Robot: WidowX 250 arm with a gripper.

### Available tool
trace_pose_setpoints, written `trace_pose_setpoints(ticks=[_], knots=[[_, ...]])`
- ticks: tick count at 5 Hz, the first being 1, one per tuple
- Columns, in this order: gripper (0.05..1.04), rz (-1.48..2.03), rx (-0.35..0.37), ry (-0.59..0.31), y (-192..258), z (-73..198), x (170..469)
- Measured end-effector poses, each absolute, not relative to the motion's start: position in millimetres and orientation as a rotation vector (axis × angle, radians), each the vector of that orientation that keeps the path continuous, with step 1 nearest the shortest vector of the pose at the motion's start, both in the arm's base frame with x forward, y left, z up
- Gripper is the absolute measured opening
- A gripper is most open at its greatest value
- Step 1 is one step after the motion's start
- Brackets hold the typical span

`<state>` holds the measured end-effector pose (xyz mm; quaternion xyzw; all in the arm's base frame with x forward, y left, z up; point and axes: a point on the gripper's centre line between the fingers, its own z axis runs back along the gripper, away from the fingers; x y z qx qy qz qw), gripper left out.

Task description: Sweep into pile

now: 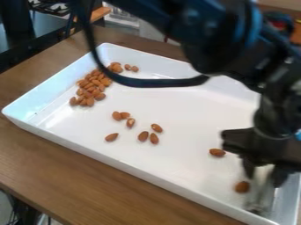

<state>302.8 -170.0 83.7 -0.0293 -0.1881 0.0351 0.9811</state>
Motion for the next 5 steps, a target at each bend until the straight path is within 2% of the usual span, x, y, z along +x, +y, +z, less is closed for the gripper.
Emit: trace_pose_setpoints(ticks=[3, 5], knots=[[0.381, 0.111, -0.021, -0.307, -83.1, 90.1, 297.7], [0.381, 0.087, -0.011, -0.375, -58.0, 86.2, 299.2]])
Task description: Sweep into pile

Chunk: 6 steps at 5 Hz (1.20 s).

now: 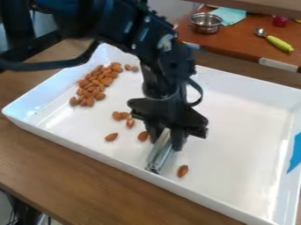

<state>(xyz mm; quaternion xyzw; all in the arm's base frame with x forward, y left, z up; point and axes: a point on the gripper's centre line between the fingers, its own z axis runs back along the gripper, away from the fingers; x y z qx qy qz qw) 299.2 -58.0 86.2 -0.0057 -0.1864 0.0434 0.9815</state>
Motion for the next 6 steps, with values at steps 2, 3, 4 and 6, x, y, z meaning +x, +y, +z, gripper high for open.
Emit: trace_pose_setpoints(ticks=[2, 3, 4, 6], knots=[[0.381, 0.089, -0.095, -0.380, -96.6, 134.6, 295.8], [0.381, 0.055, -0.091, -0.412, -121.9, 141.2, 292.9], [0.381, 0.030, -0.076, -0.450, -136.5, 128.5, 299.5], [0.381, 0.017, -0.010, -0.442, -110.6, 85.5, 295.1]])
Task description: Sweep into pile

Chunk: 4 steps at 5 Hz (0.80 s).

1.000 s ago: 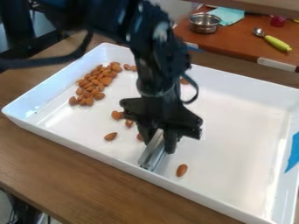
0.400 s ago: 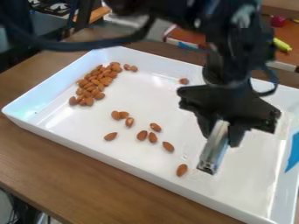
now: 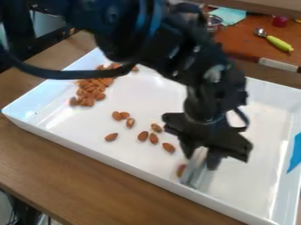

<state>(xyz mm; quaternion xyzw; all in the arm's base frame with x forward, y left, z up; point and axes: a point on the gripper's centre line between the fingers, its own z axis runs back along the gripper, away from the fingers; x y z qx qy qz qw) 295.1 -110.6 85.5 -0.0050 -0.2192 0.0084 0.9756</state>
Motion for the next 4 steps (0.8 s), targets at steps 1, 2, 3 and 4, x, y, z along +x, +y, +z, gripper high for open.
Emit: trace_pose_setpoints(ticks=[1, 2, 3, 4], knots=[[0.381, 0.025, -0.004, -0.447, -98.3, 82.2, 296.4], [0.381, 0.026, 0.007, -0.463, -74.4, 81.7, 295.2], [0.381, 0.019, 0.018, -0.480, -55.2, 81.1, 298.6], [0.381, 0.028, 0.038, -0.500, -34.0, 80.3, 305.2]])
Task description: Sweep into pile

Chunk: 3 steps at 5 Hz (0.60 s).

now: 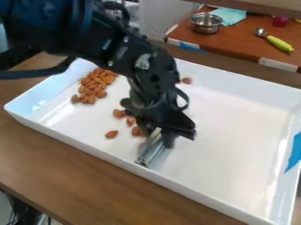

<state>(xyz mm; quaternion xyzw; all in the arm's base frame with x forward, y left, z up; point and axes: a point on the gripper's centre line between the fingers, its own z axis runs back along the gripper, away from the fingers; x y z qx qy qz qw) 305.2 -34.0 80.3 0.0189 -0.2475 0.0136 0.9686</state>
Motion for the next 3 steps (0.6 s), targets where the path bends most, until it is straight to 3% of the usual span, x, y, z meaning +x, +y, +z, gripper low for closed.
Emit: trace_pose_setpoints(ticks=[3], knots=[[0.381, 0.043, 0.117, -0.468, 32.5, 76.3, 322.2]])
